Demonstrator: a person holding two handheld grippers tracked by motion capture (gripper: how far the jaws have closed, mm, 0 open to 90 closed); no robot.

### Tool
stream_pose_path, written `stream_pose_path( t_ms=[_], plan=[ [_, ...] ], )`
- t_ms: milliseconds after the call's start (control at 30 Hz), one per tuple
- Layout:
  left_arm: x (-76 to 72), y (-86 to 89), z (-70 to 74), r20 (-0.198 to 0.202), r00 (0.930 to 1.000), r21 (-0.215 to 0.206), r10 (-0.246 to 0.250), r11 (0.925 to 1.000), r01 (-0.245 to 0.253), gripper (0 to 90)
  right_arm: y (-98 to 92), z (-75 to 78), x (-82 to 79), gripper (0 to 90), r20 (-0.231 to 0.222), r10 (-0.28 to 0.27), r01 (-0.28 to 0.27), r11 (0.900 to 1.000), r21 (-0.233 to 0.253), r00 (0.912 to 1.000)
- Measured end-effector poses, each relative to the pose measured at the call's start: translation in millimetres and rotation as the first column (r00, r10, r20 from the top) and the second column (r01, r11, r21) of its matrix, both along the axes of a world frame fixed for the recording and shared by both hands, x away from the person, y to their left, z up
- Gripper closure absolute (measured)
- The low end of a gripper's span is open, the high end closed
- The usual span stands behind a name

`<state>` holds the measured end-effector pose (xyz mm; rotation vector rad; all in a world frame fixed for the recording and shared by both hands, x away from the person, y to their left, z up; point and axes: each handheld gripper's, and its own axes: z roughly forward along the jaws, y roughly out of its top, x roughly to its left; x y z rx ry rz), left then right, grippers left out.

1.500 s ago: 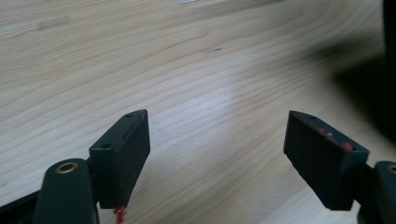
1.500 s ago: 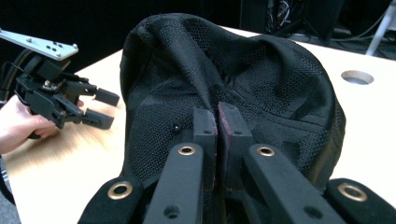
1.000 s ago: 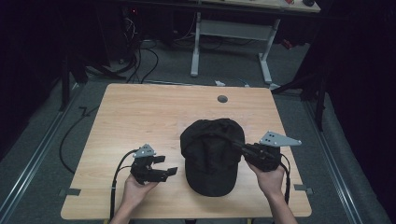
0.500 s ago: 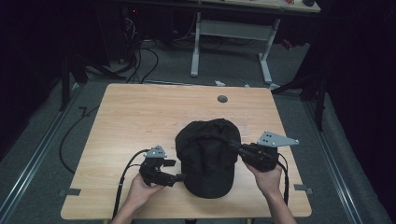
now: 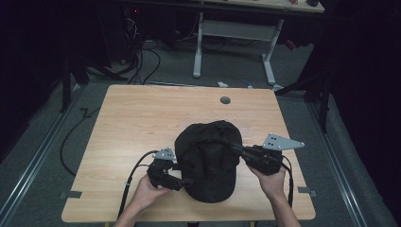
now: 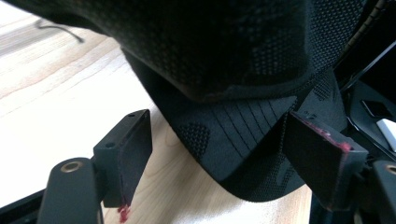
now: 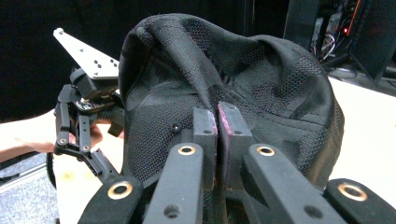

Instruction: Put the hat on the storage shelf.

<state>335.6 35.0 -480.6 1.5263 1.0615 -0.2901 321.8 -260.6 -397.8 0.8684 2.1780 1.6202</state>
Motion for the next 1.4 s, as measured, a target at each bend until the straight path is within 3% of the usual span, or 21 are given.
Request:
stream_pose_path(
  t_ms=[133,300,733,1133,1200,1400],
  plan=[
    [-3.1,-1.6,3.8,0.016,0.9997,-0.031,-0.018,0.9994,0.018,31.6,1.8,-0.5,-1.9,87.1,0.016,0.008,-0.008,1.0,-0.008,0.9998],
    [-5.2,-1.5,5.4,0.022,0.9993,-0.025,-0.031,0.9992,0.032,43.9,-0.6,-2.6,0.2,87.0,0.023,-0.004,0.005,1.0,-0.005,0.9997],
    [-6.9,5.6,13.9,0.017,0.9996,-0.07,-0.022,0.9973,0.023,68.0,0.4,-5.0,16.1,86.6,0.042,-0.045,0.048,0.995,-0.082,0.9981],
    [-15.0,11.7,29.2,0.02,0.9963,-0.137,-0.084,0.9869,0.086,85.8,4.7,-2.0,26.7,82.1,0.039,-0.065,0.067,0.996,-0.06,0.9972],
    [-16.2,11.6,29.9,0.025,0.9963,-0.139,-0.082,0.9867,0.085,85.9,5.2,-2.8,27.5,79.8,0.039,-0.074,0.076,0.995,-0.065,0.9965],
    [-15.2,16.0,35.1,0.055,0.9979,-0.159,-0.035,0.9863,0.043,86.2,-0.4,-7.5,28.7,61.7,0.024,-0.136,0.137,0.989,-0.048,0.9904]
  ],
)
